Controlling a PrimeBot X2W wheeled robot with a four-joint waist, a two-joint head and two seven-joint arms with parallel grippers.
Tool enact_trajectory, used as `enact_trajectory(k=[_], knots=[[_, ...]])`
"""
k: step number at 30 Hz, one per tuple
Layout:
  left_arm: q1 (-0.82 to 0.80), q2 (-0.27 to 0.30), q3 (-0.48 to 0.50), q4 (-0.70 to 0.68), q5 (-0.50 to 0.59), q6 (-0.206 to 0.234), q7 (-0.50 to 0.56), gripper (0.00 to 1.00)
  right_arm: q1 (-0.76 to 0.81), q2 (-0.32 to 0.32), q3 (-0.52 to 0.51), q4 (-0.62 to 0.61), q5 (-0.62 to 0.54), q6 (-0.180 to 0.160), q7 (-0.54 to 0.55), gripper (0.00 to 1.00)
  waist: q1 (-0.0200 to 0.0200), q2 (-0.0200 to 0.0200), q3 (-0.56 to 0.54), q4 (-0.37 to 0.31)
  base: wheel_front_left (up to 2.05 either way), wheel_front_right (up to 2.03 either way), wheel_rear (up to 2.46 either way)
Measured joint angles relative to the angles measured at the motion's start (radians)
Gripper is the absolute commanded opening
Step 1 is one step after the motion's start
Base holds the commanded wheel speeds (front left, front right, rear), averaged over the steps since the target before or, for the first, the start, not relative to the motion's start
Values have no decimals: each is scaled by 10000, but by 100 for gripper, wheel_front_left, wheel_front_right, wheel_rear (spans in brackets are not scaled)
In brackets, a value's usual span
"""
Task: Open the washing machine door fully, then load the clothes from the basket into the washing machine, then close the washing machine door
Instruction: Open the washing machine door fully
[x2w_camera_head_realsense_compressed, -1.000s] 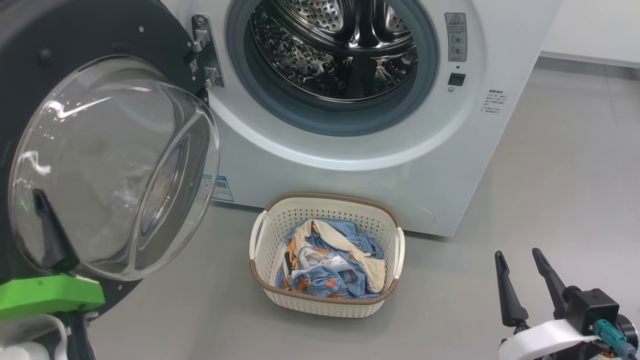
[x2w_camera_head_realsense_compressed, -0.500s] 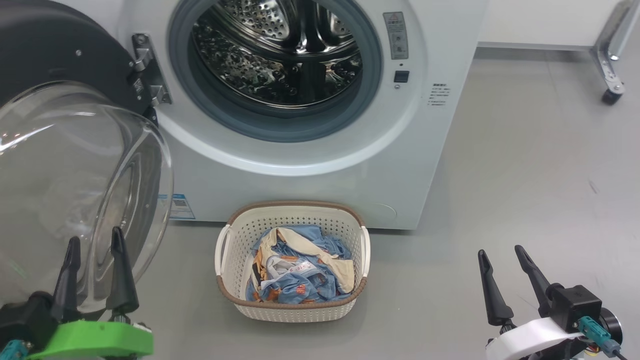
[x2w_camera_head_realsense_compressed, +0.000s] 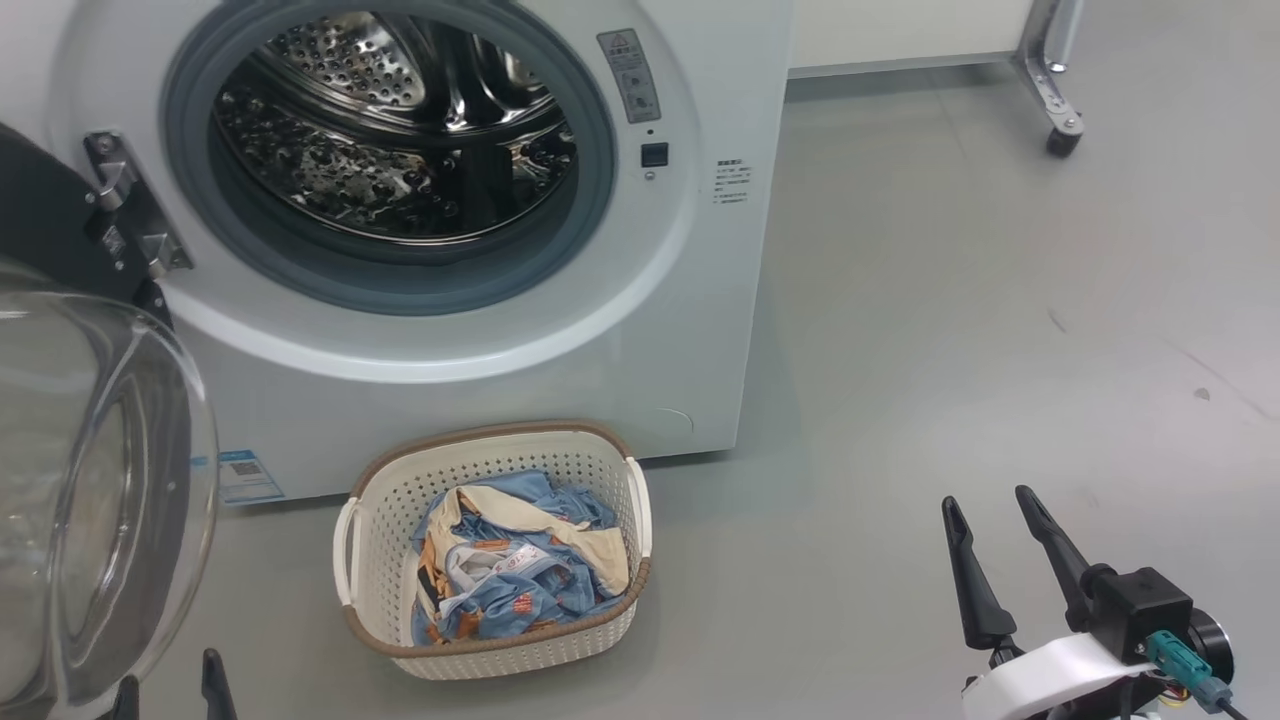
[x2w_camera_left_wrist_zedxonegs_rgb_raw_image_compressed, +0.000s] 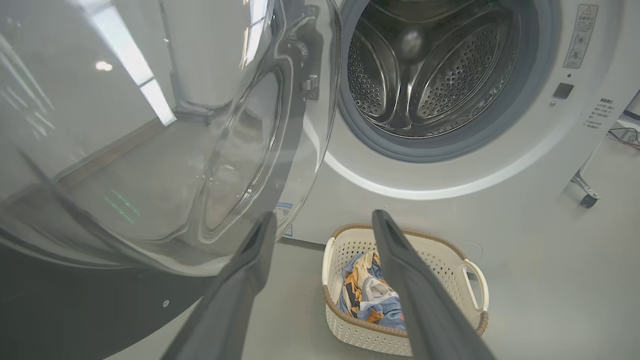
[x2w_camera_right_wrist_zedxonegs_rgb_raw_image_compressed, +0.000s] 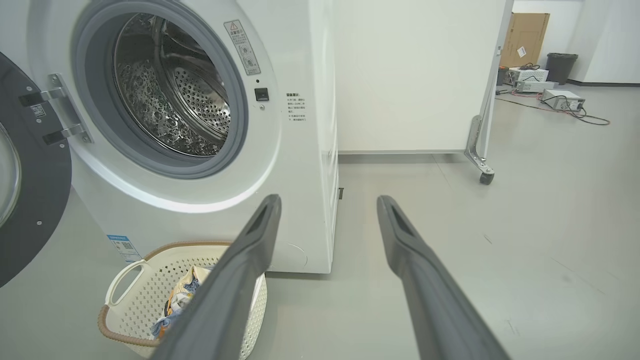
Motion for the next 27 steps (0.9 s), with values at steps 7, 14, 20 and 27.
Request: enact_trajectory(k=[7, 14, 20, 27], knots=[[-71, -4, -242, 303, 251, -4, -263, 100, 31, 0, -385, -90, -40, -48, 0, 100, 0, 0, -21, -392, 0, 0, 0], [-213, -58, -311, 456, 267, -19, -357, 100, 32, -2, -539, -132, -190, -54, 0, 100, 0, 0, -39, -181, 0, 0, 0], [-312, -98, -314, 581, 364, -25, -407, 100, 31, 0, -598, -127, -351, -48, 0, 100, 0, 0, -50, 75, 0, 0, 0], [-417, -138, -305, 654, 456, -104, -435, 100, 30, 0, -648, -121, -378, -46, 0, 100, 0, 0, -73, 380, 0, 0, 0]])
